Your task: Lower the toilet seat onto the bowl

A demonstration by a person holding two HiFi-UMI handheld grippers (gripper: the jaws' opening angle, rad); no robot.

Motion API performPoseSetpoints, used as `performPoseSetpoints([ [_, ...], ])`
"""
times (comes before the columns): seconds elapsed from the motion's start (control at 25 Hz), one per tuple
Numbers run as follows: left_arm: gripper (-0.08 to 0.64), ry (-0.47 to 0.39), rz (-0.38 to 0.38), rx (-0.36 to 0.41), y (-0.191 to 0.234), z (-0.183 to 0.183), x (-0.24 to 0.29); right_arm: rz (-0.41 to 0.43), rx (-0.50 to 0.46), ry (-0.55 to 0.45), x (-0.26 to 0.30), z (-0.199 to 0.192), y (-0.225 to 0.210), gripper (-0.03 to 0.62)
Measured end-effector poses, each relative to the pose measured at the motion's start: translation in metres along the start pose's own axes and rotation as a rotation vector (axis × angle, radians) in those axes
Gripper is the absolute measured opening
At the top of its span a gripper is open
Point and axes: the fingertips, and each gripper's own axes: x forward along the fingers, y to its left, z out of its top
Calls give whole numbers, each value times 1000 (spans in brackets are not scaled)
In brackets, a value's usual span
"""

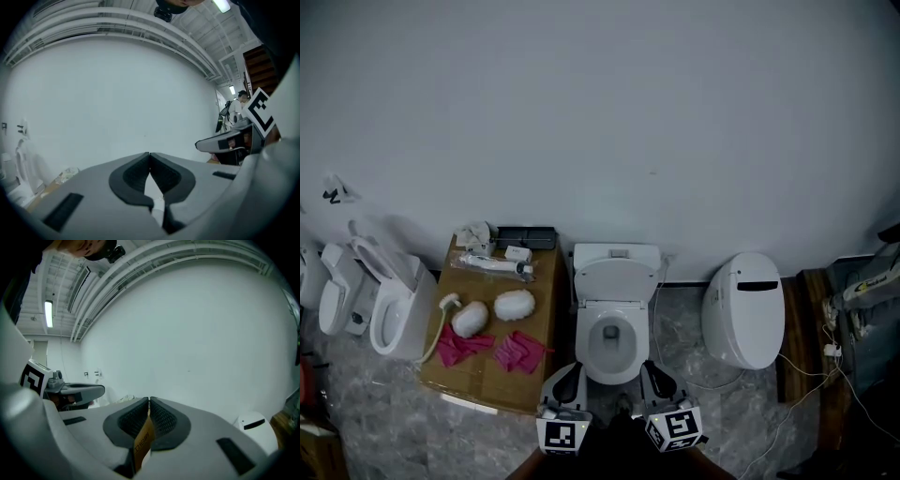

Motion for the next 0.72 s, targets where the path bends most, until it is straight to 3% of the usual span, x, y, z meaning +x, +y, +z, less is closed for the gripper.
performPoseSetpoints([
  [0.2,9,-16,-20,-4,-3,6,8,0,0,13,6,-1,2,31],
  [0.4,9,-75,-33,64,-5,10,17,25,-4,5,10,2,4,28],
  [0.56,9,-22,-17,22,-8,4,15,40,-10,18,9,-3,5,28],
  [0.72,9,-32,-23,29,-10,4,14,48,-14,17,10,-4,7,28],
])
